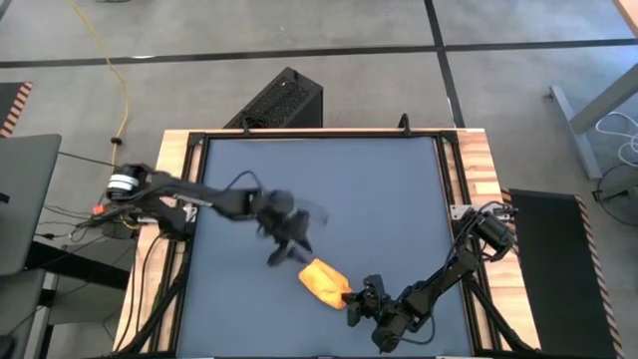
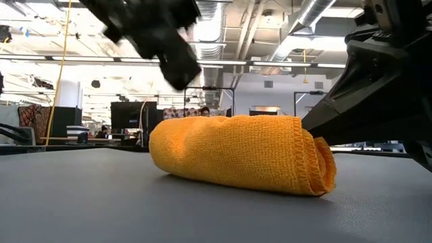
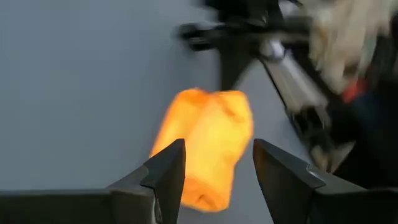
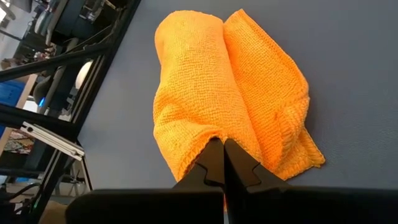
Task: Roll towel
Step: Roll the yellow towel
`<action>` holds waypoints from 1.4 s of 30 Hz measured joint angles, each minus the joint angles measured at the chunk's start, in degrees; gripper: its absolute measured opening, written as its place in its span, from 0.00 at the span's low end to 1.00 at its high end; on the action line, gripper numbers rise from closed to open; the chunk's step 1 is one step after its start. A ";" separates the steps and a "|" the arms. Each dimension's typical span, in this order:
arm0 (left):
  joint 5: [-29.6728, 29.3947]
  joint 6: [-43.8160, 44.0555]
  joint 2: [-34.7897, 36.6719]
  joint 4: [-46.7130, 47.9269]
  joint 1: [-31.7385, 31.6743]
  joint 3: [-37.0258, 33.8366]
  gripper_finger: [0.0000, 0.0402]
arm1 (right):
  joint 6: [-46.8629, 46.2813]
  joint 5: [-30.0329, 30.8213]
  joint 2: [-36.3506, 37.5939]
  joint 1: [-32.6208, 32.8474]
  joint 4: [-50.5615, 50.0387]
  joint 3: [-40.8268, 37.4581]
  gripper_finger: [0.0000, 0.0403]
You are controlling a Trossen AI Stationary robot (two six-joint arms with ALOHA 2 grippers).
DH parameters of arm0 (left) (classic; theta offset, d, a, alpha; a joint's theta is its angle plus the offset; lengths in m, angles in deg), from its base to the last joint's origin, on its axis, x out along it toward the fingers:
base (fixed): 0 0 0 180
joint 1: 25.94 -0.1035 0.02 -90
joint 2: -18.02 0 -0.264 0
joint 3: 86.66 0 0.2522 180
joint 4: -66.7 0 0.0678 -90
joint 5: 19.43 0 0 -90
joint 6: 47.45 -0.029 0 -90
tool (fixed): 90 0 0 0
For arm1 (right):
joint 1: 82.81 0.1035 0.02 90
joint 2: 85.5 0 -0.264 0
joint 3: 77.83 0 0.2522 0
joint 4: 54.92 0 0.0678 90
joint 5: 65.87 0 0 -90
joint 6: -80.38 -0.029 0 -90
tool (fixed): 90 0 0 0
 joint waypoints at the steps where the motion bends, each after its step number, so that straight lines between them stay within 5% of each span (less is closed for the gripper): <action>1: -2.49 -5.10 1.12 0.45 2.52 0.00 0.44 | 0.17 0.03 0.00 0.00 -0.03 0.02 0.03; 6: -21.71 -26.07 2.27 0.94 15.38 0.00 0.43 | 0.20 0.15 0.00 0.02 -0.01 0.02 0.03; 11: -37.34 -38.22 0.59 2.15 22.66 -0.02 0.43 | 0.20 0.24 0.00 0.02 0.07 0.00 0.03; 20: -39.51 -43.39 -5.58 5.68 23.91 -0.02 0.43 | 0.24 0.32 0.00 -0.13 0.04 0.02 0.03; 27: -50.29 -53.72 -8.12 5.05 26.34 -0.02 0.43 | 0.15 0.35 0.00 -0.17 0.06 0.00 0.03; 42: -48.95 -54.46 -10.44 -0.13 26.72 0.95 0.43 | -0.05 0.38 0.00 -0.59 0.04 0.02 0.03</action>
